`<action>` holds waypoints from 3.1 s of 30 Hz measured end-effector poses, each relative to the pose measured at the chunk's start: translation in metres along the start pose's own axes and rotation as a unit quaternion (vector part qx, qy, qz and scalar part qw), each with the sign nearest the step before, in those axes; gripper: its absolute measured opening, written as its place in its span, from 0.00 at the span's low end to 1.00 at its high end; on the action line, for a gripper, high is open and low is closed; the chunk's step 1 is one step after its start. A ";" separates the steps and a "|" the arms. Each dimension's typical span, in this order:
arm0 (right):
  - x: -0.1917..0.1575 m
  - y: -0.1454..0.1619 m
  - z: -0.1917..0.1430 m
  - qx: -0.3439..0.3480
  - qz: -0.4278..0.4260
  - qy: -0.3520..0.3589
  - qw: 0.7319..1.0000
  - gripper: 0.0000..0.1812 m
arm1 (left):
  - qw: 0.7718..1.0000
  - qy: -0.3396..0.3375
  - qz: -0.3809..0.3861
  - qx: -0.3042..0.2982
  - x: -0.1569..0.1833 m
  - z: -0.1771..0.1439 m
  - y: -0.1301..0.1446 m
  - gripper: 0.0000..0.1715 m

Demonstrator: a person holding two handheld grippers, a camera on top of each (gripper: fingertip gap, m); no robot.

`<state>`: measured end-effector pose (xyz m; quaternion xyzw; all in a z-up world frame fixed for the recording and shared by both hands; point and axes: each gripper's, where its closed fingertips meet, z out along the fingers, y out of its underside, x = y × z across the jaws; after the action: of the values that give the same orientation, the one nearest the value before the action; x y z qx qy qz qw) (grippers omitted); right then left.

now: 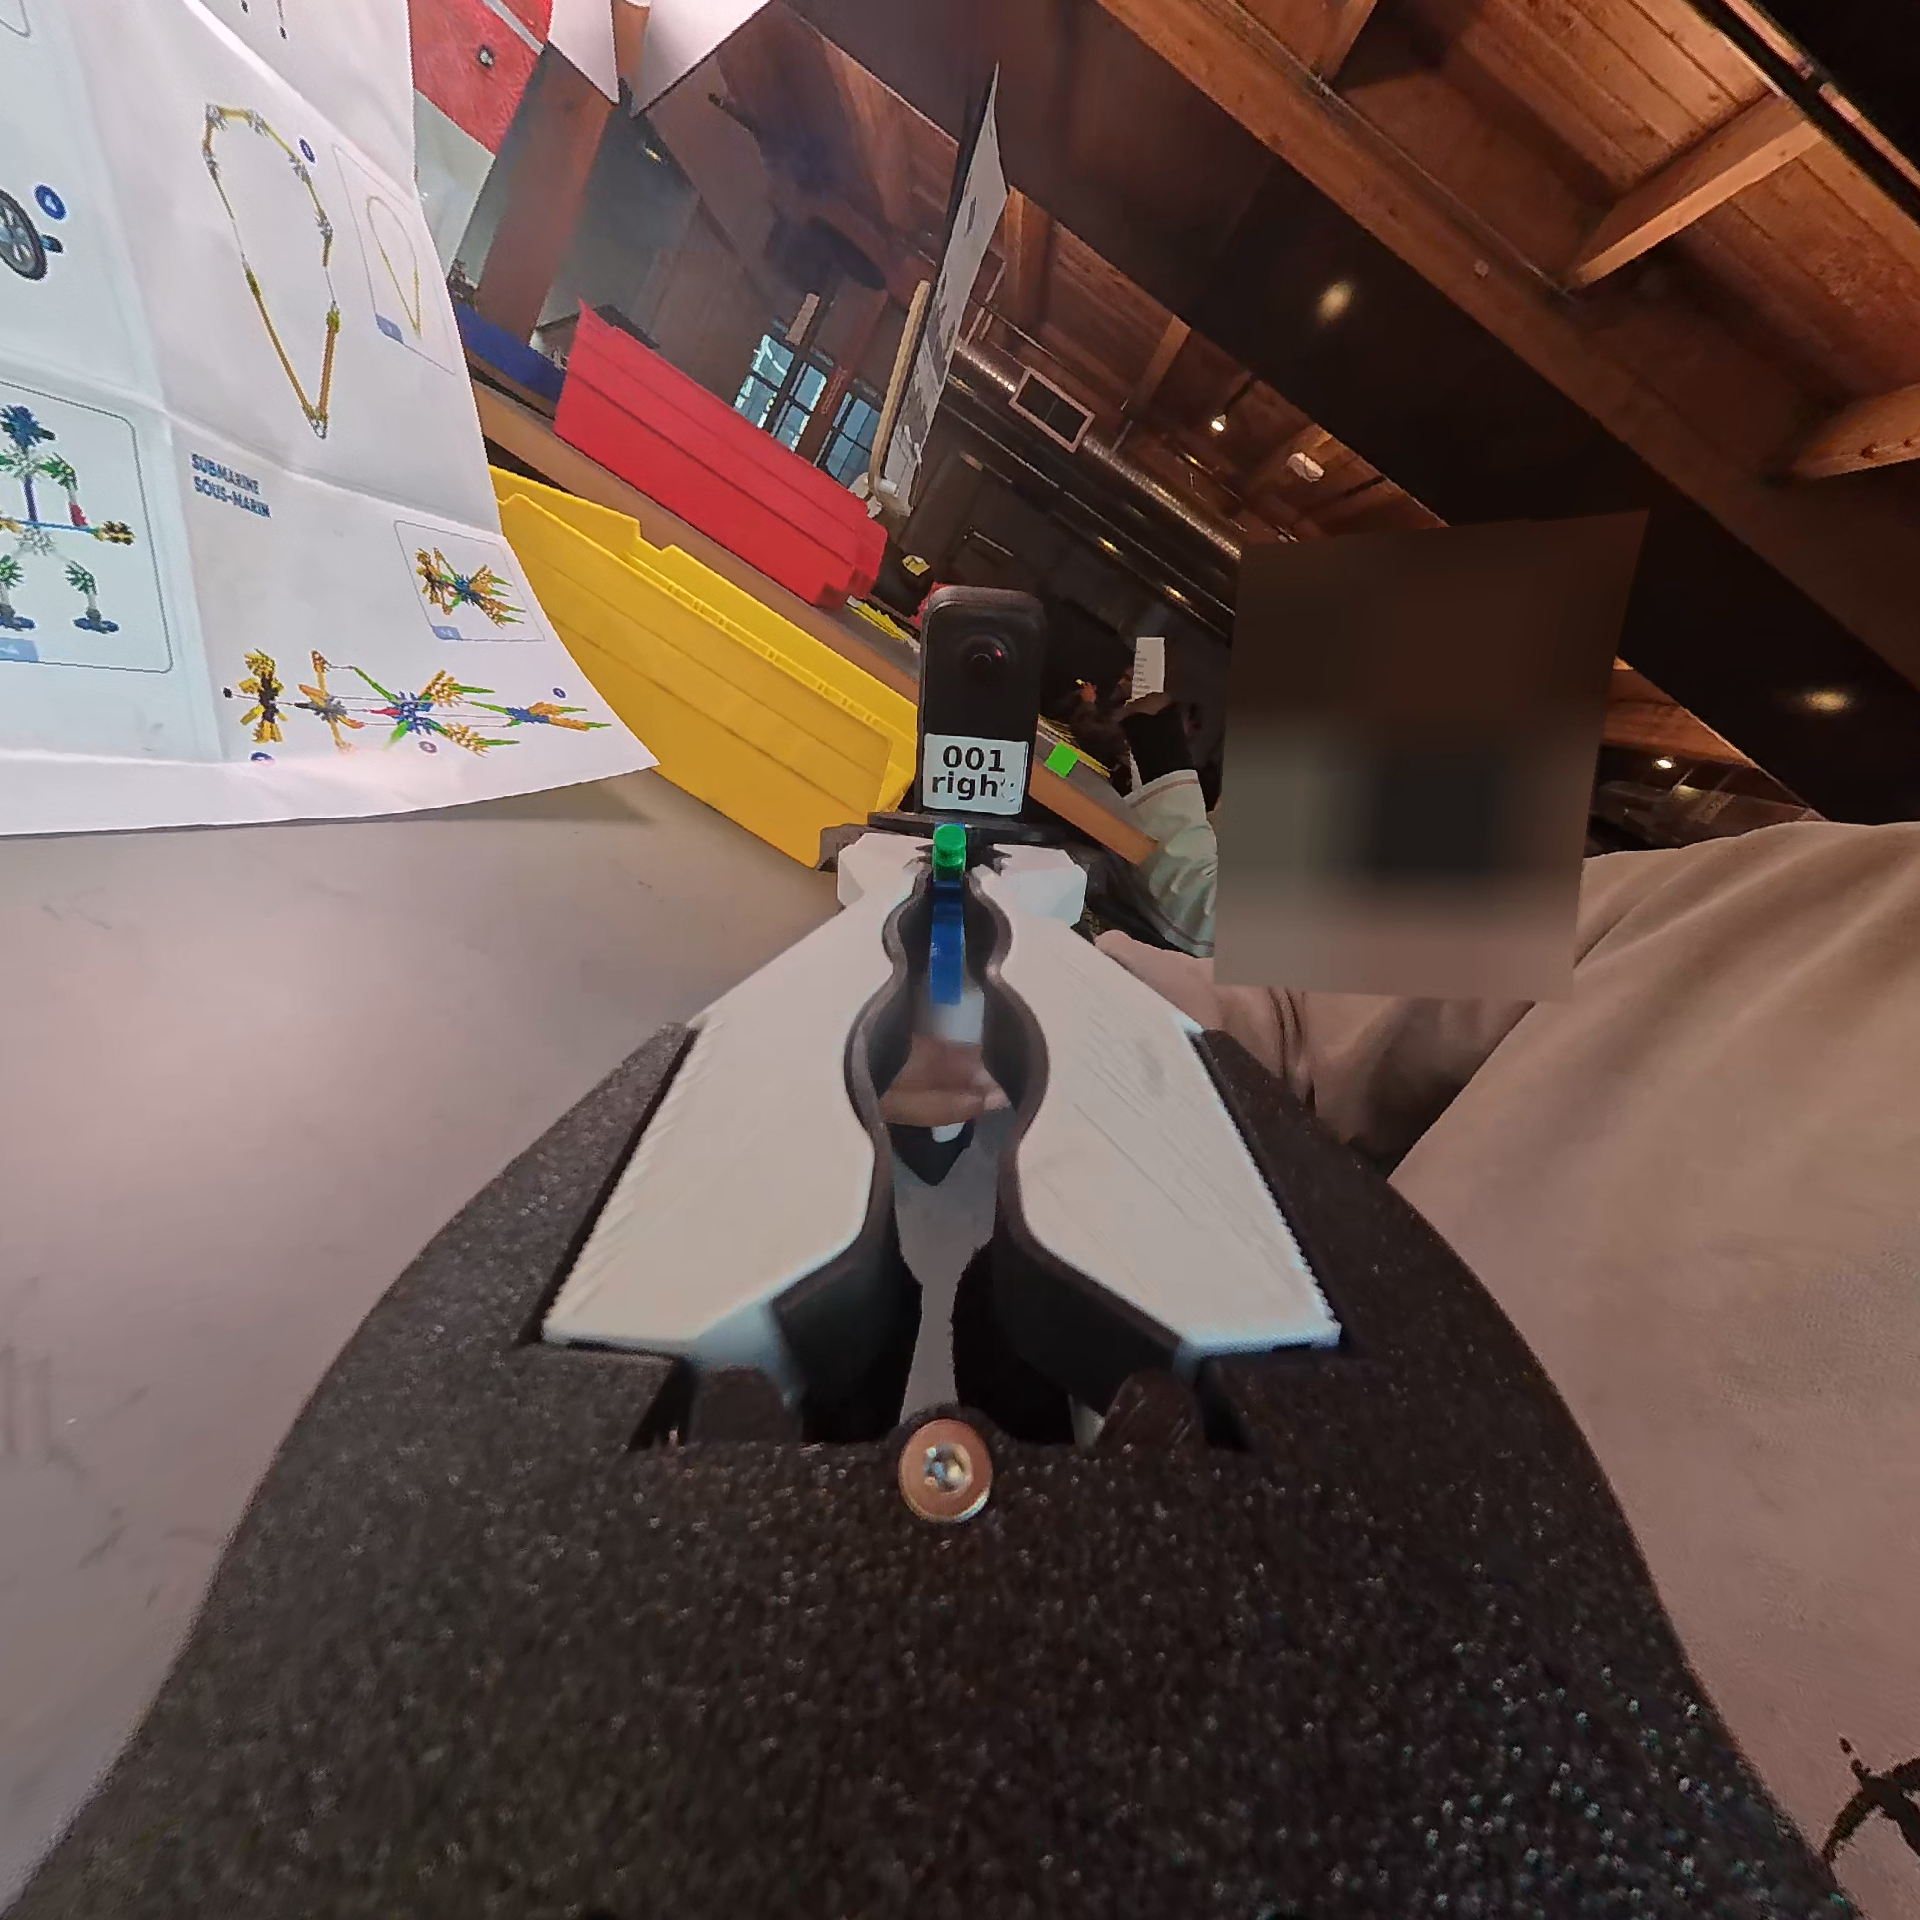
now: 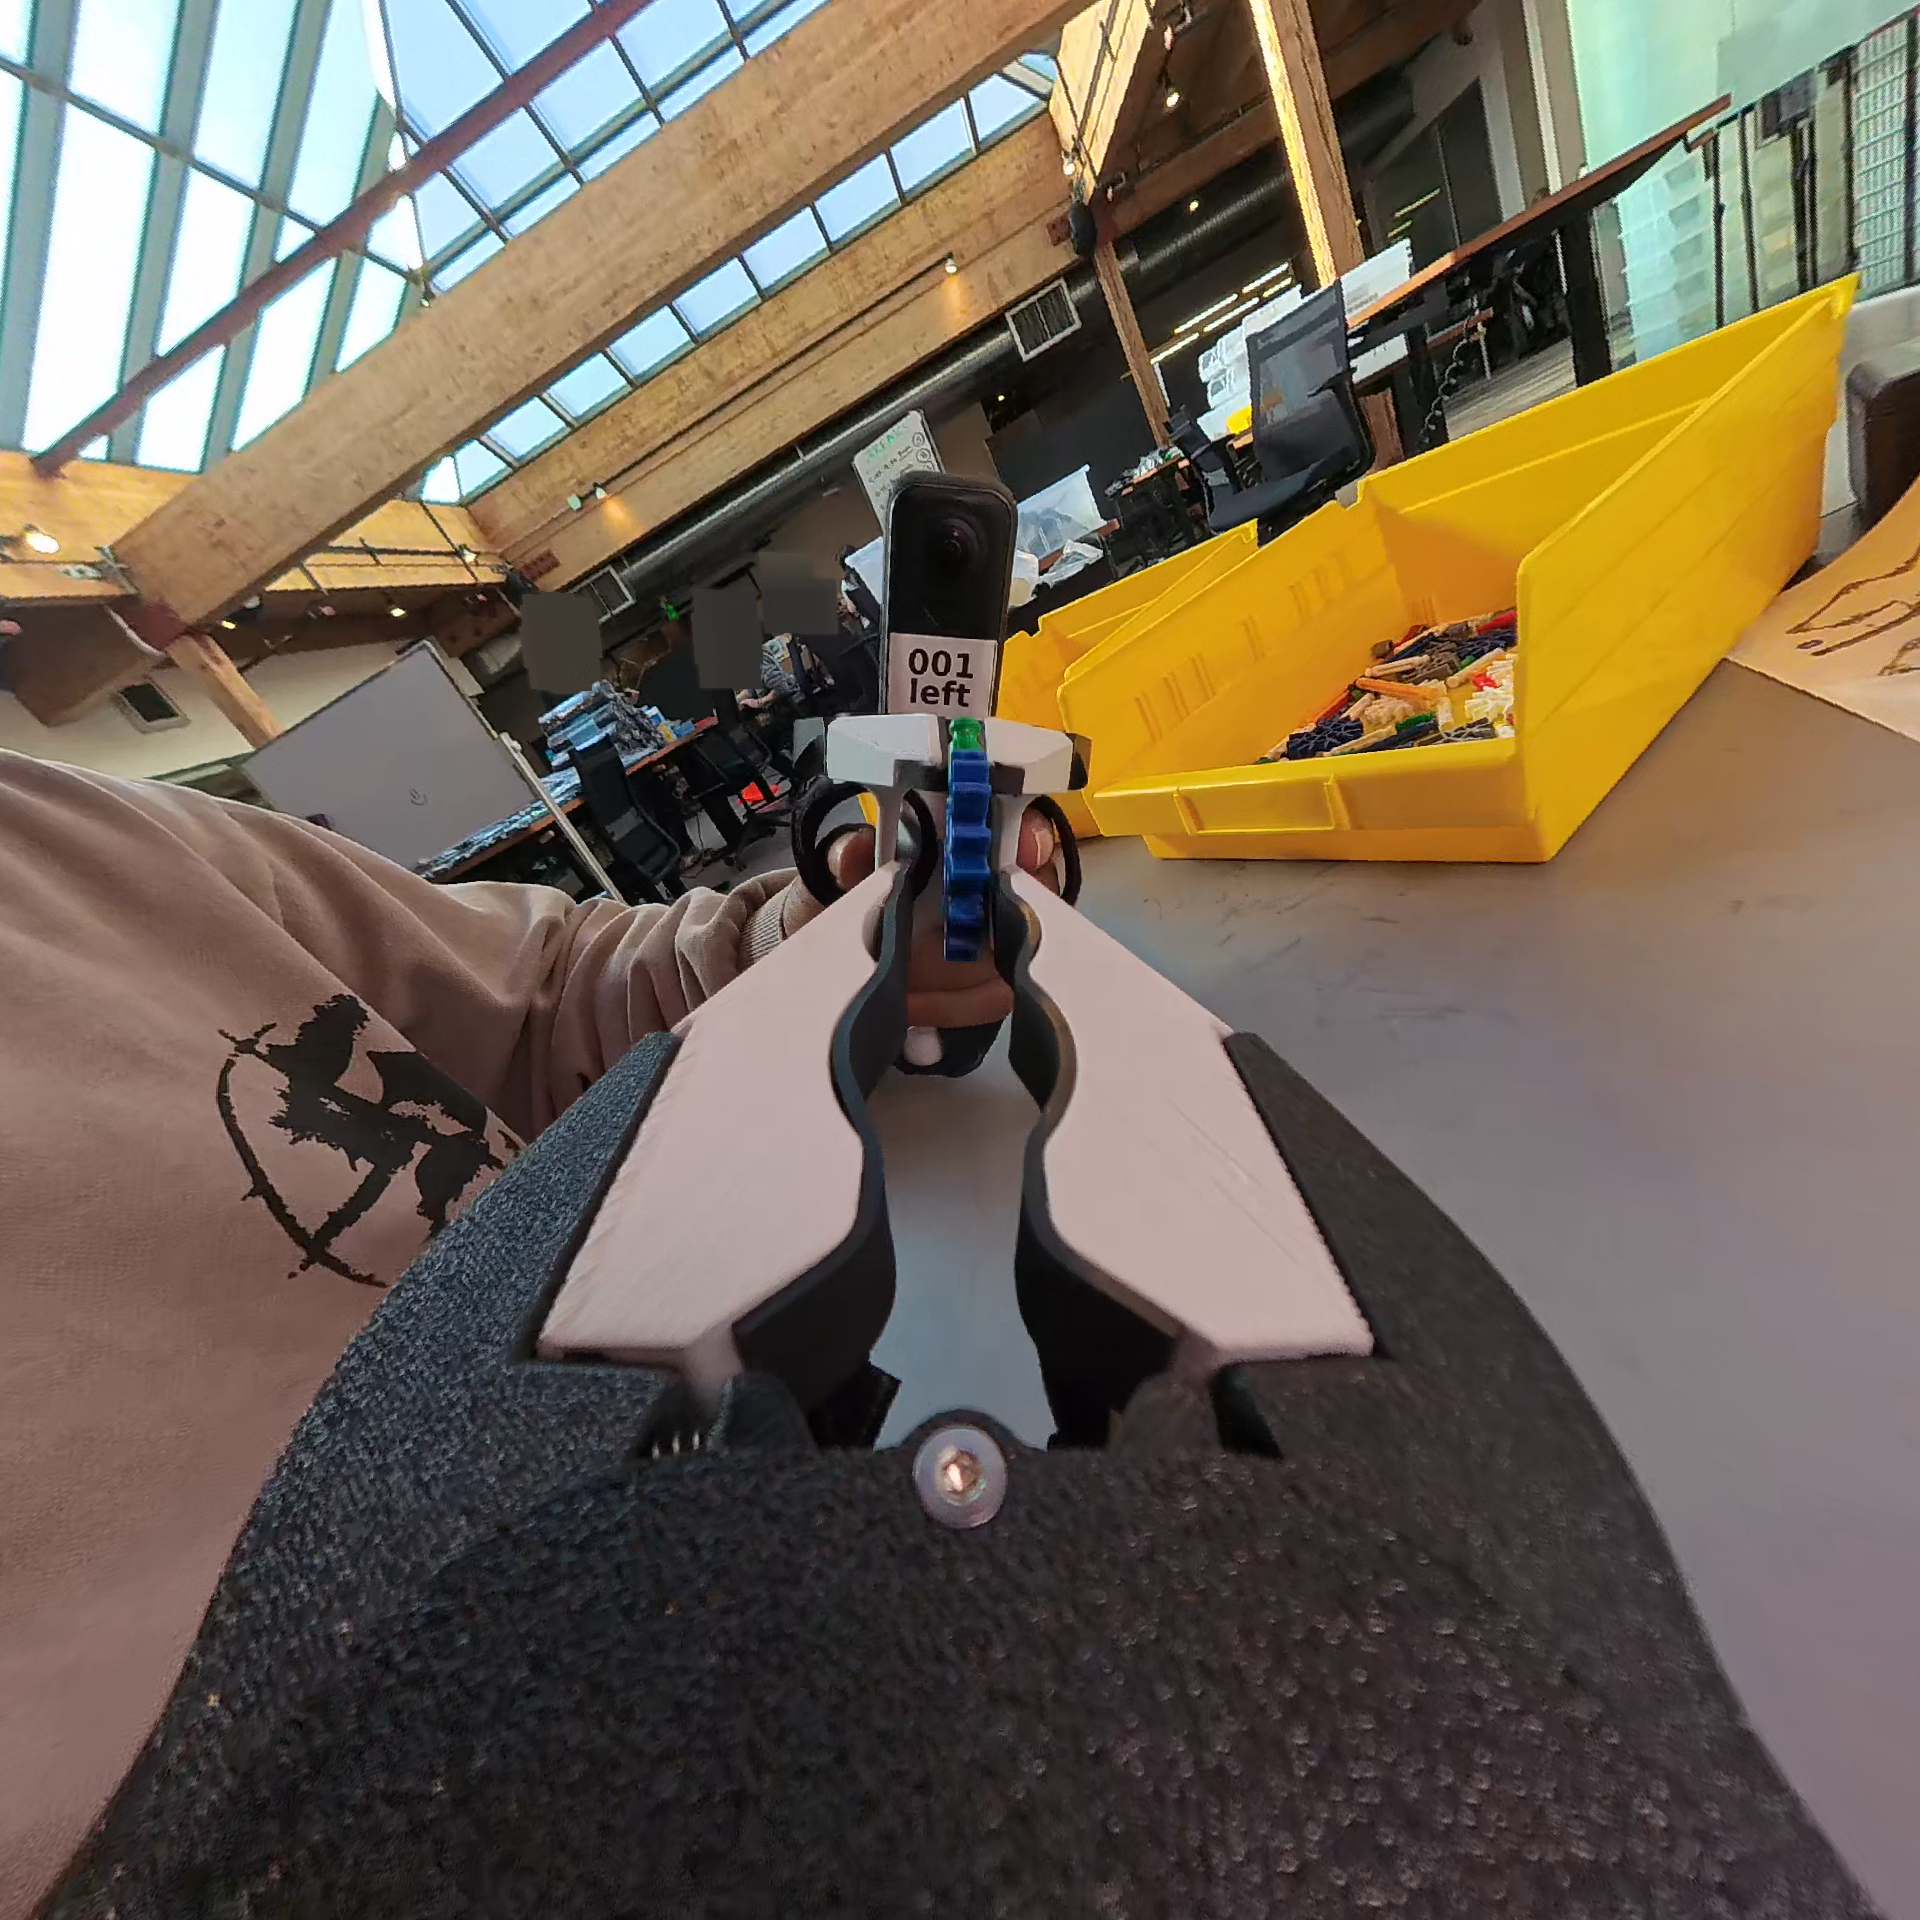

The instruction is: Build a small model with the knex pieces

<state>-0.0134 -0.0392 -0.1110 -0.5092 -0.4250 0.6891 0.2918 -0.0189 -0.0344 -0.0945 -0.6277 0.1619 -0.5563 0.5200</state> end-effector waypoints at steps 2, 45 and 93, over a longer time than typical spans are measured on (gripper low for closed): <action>0.002 -0.002 0.000 0.000 -0.017 0.009 1.000 0.02 | 1.000 0.004 -0.001 -0.002 0.001 0.002 0.003 0.03; -0.007 0.013 -0.012 -0.094 -0.046 -0.007 0.995 0.02 | 0.997 0.016 0.018 -0.075 0.009 0.006 0.025 0.03; -0.093 0.017 -0.029 -0.089 -0.007 -0.298 0.950 0.03 | 0.955 0.264 -0.102 -0.089 0.092 0.014 0.042 0.05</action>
<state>0.0438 -0.1161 -0.0872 -0.3014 -0.5559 0.7667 0.1105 0.0394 -0.1168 -0.0781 -0.5156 0.2776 -0.7352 0.3414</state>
